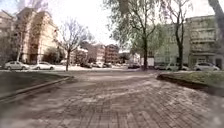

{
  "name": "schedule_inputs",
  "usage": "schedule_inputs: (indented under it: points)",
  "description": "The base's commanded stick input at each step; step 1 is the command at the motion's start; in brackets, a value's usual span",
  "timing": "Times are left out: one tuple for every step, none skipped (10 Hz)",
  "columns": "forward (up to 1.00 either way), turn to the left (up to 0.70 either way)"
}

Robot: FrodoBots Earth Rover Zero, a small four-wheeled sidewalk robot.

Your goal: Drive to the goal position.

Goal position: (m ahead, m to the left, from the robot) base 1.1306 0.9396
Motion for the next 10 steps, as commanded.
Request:
schedule_inputs:
  points:
    - [0.0, -0.45]
    - [0.0, -0.45]
    - [0.0, -0.45]
    - [0.0, -0.45]
    - [0.0, -0.45]
    - [0.0, -0.45]
    - [0.0, -0.45]
    - [0.0, -0.45]
    - [0.0, -0.45]
    - [0.0, -0.18]
